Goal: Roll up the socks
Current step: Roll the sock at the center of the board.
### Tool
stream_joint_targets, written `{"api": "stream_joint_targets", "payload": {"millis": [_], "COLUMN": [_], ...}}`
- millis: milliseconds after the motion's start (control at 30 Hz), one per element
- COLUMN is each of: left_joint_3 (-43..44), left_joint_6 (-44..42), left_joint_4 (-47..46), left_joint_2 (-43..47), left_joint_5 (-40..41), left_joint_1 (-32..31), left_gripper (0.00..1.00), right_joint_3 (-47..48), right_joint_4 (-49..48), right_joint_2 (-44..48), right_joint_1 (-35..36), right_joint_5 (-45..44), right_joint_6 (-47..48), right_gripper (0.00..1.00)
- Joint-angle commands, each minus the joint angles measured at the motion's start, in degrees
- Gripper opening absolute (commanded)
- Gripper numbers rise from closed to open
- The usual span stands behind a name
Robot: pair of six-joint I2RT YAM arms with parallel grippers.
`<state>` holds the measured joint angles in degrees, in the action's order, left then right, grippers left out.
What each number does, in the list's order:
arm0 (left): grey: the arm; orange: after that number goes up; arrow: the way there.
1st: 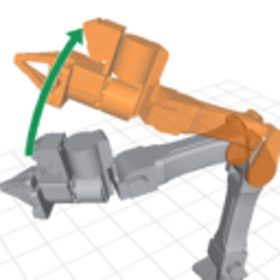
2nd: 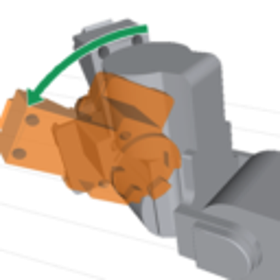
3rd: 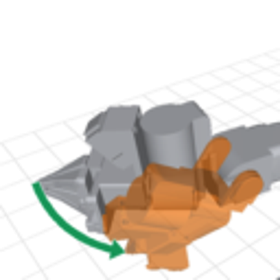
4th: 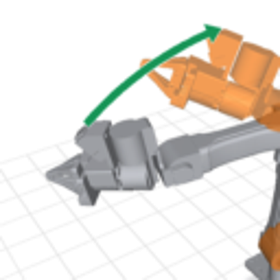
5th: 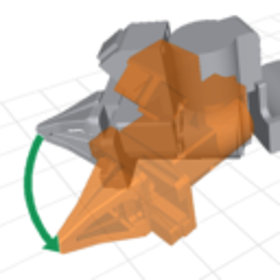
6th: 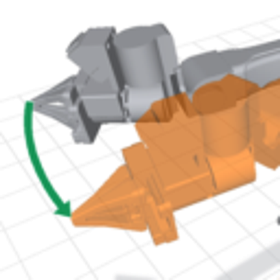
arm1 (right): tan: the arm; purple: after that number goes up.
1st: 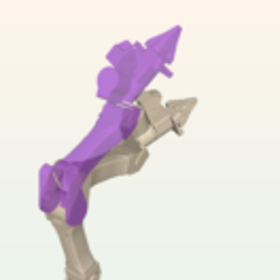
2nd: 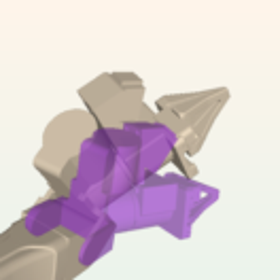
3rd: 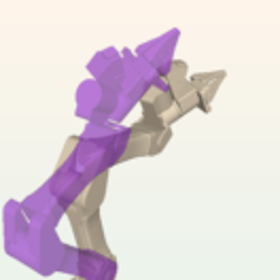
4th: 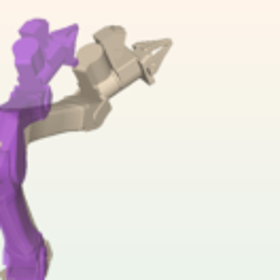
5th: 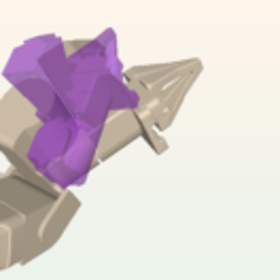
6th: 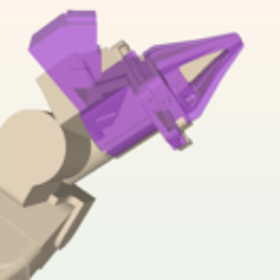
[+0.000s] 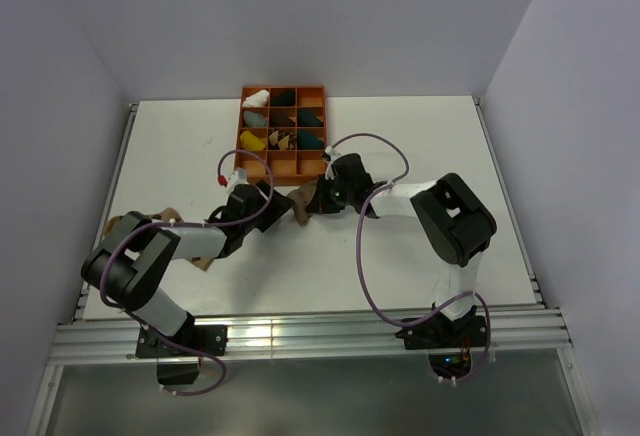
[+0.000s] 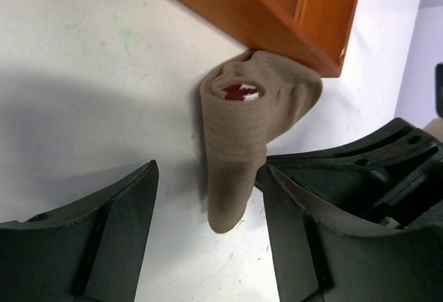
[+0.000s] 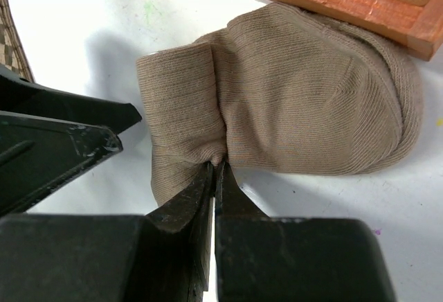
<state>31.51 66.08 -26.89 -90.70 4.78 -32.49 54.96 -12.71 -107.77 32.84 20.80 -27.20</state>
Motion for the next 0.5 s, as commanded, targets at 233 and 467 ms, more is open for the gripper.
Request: {"api": "stream_joint_targets", "payload": {"millis": [233,467], "left_joint_3": [2.94,4.35], "left_joint_6": [-0.43,-0.78], "left_joint_4": [-7.47,-11.69], "left_joint_2": [-6.07,-9.4], "left_joint_5": [-2.4,-4.25], "left_joint_1": [1.73,1.99], "left_gripper": [0.66,0.65], "right_joint_3": [-0.12,-0.29], "right_joint_4": [7.0,7.17], "right_joint_2": [-4.56,-4.65], "right_joint_1": [-1.29,-1.38], "right_joint_5": [-2.87,-2.52], "right_joint_6": [1.89,1.89], "right_gripper": [0.01,0.01]}}
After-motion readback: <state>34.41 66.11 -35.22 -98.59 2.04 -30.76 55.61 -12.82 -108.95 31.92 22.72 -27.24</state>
